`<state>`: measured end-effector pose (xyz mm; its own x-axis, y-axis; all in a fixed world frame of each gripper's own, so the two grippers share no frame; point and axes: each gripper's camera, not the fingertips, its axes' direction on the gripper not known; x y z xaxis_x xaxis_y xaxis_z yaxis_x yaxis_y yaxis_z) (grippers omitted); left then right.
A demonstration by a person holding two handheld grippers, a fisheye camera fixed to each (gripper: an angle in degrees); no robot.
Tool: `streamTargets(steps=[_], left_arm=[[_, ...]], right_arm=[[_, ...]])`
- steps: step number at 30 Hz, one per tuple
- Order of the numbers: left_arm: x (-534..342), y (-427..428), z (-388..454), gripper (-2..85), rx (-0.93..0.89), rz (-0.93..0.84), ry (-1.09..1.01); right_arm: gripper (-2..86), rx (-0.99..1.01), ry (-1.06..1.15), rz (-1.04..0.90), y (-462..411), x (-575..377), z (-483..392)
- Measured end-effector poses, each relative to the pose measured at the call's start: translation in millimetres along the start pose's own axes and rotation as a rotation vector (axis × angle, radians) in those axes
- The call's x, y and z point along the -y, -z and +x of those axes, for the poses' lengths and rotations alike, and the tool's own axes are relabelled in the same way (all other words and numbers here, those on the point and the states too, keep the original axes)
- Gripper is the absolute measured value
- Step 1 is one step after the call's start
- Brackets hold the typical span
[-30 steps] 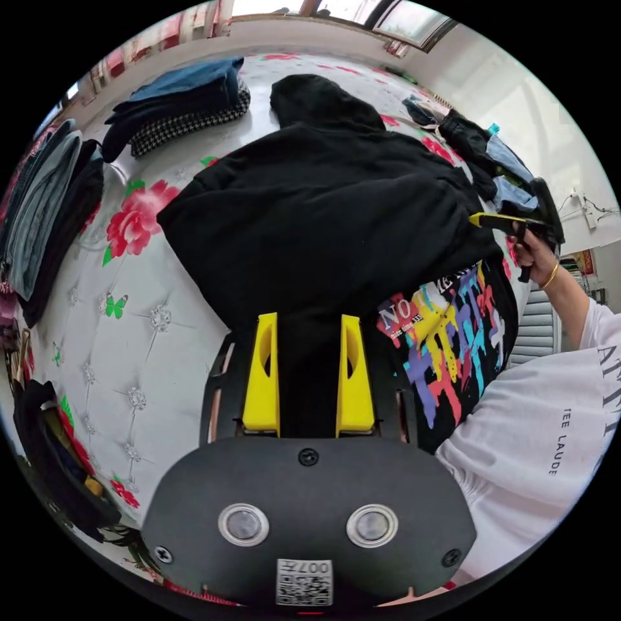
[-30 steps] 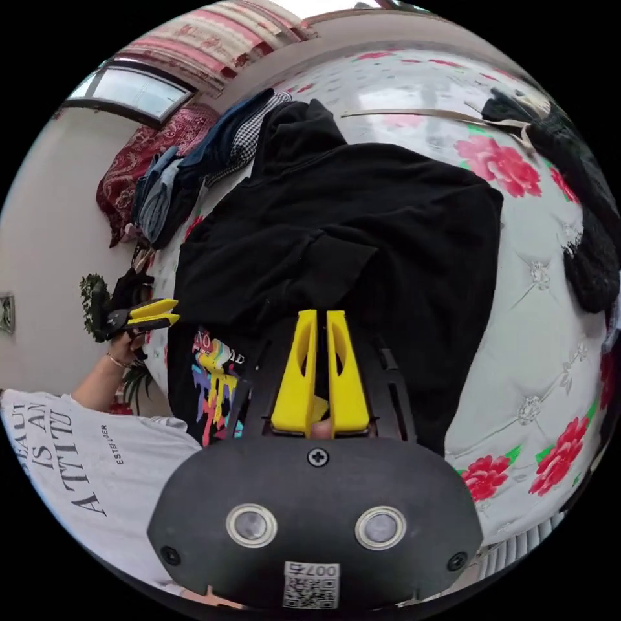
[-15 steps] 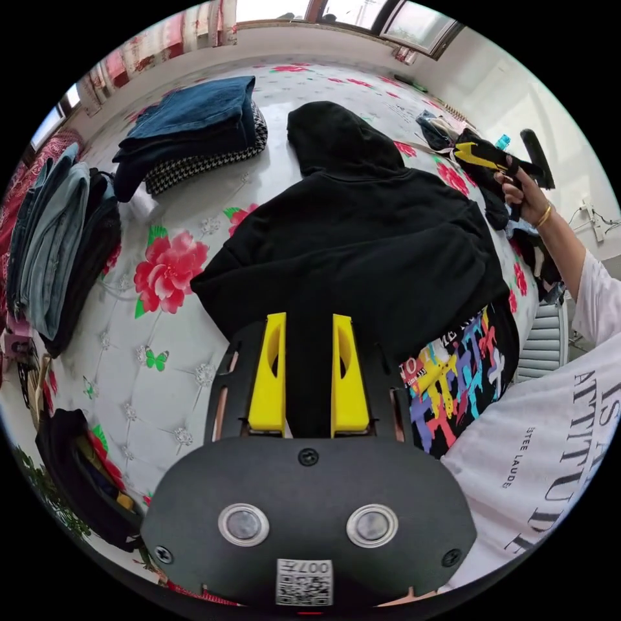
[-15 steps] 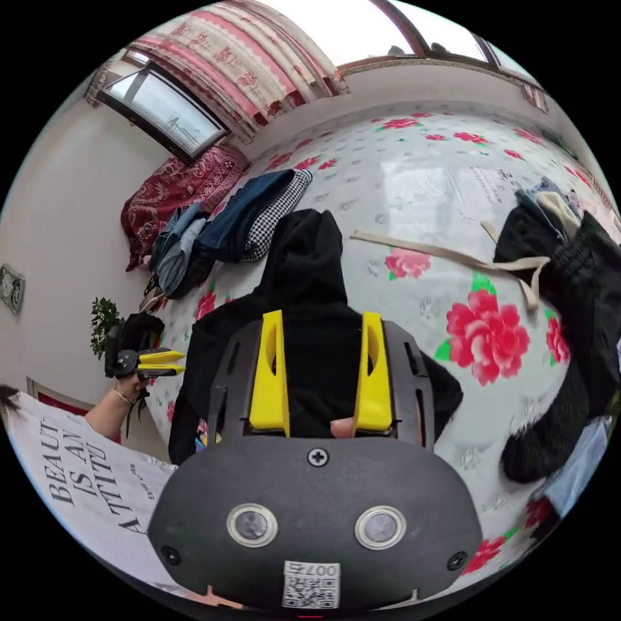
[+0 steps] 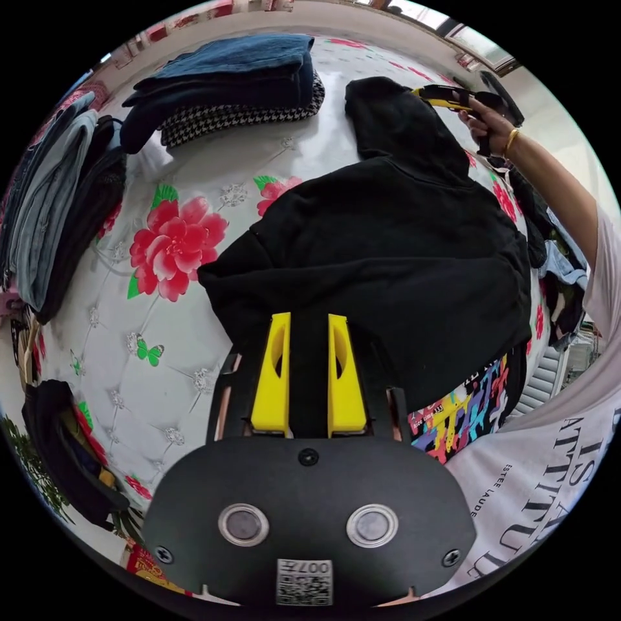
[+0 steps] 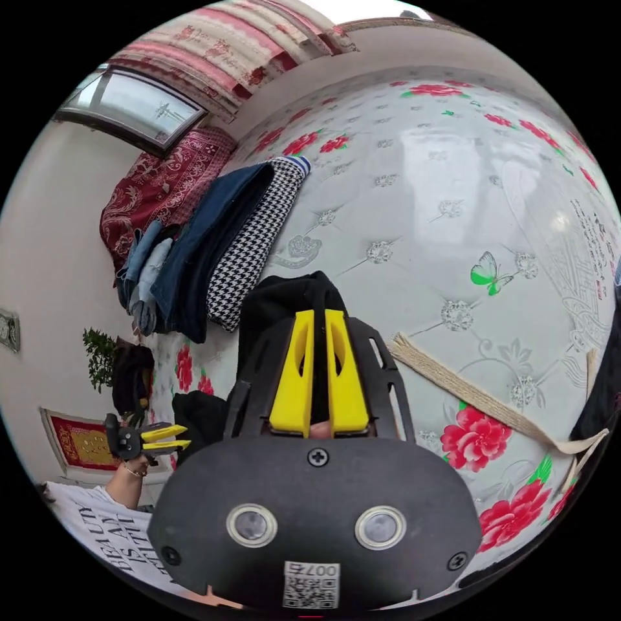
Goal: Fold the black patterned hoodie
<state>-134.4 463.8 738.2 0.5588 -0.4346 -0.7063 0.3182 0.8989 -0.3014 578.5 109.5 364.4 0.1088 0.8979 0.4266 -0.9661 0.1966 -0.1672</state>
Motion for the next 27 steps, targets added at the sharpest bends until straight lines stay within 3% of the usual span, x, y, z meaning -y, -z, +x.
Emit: streamTargets(steps=[8,13,17,22,24,27], left_arm=[[-26,13,-26,7.9,0.041,0.07,0.009],[-66,37,-31,7.7,0.04,0.111,-0.01],[-107,39,-32,7.7,0.042,0.11,-0.021],[-153,27,-31,7.7,0.037,0.077,-0.037],[-180,25,-30,7.8,0.036,0.059,-0.053],[-211,30,-27,8.2,0.025,0.068,-0.081]], right_arm=[[0.3,0.28,0.448,0.214,158,-133,-127],[0.2,0.272,0.769,0.156,234,-329,-221],[0.5,0.167,0.751,-0.03,191,-450,-247],[3.7,-0.007,0.562,-0.406,20,-578,-240],[5.2,-0.058,0.569,-0.465,-7,-597,-251],[6.4,-0.051,0.592,-0.4,11,-598,-269]])
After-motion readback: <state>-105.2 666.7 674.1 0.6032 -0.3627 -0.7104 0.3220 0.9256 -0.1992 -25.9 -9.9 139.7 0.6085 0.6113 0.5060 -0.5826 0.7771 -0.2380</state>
